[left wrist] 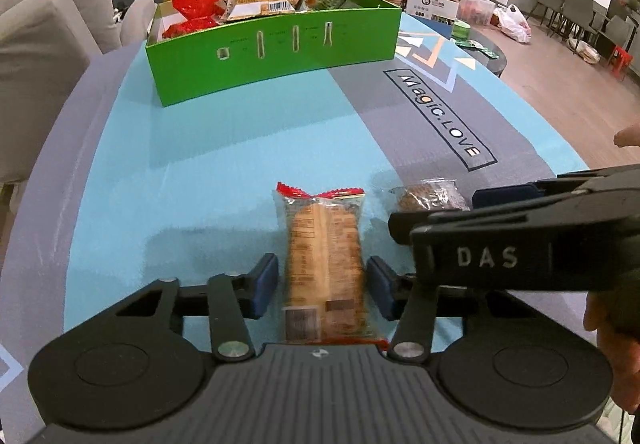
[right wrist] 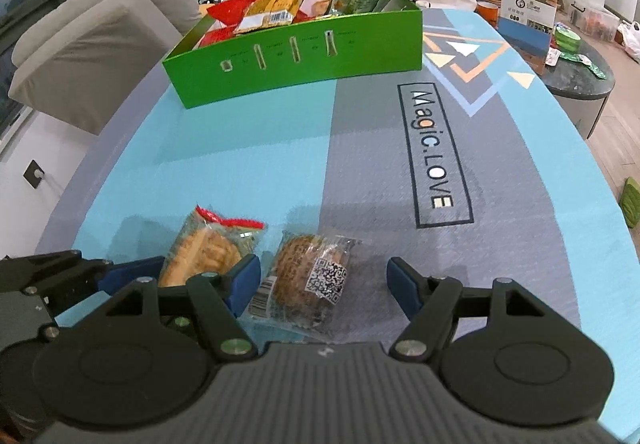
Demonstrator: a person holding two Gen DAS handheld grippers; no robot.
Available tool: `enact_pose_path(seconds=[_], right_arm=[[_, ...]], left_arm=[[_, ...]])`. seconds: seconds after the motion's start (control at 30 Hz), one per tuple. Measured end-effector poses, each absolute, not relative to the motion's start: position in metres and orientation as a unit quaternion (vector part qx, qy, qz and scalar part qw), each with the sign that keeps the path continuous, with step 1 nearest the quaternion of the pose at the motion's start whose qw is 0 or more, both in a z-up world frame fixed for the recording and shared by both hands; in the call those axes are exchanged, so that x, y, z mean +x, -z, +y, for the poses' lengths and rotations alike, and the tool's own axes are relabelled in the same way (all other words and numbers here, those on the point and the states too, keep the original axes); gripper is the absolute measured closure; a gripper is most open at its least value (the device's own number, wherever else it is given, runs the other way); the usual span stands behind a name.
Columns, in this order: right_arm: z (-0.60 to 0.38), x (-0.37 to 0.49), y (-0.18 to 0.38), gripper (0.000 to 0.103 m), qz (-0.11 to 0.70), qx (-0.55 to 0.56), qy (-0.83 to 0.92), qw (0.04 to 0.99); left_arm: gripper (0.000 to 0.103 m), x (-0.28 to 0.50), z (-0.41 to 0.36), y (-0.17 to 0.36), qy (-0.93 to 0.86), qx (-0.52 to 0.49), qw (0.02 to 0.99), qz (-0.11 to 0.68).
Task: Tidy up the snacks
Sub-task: 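Close the left tool on the bread-roll bag while the right tool grasps the cookie packet, then lift both packets and carry them over the green box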
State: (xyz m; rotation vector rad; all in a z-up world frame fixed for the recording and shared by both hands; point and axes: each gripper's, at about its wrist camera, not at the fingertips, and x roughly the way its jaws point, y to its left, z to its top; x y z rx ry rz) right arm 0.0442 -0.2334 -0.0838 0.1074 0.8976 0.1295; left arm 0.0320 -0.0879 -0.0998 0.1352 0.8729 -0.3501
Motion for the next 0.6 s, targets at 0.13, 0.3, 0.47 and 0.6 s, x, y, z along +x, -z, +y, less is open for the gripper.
enact_pose_path(seconds=[0.13,0.3,0.47,0.6], right_arm=[[-0.230,0.043,0.085,0.041,0.427,0.040,-0.061,0.901],[-0.234,0.043,0.083,0.056,0.425,0.045,-0.061,0.902],[-0.234,0.043,0.081,0.057,0.419,0.048,-0.063,0.904],[-0.234,0.043,0.075,0.057,0.409,0.053,-0.066,0.909]], left_arm=[[0.066,0.033,-0.085,0.100,0.168,0.064,0.891,0.416],[0.069,0.038,-0.077,0.098,0.152,0.048,0.894,0.418],[0.069,0.041,-0.069,0.095,0.140,0.035,0.898,0.415],[0.069,0.044,-0.065,0.087,0.137,0.030,0.904,0.405]])
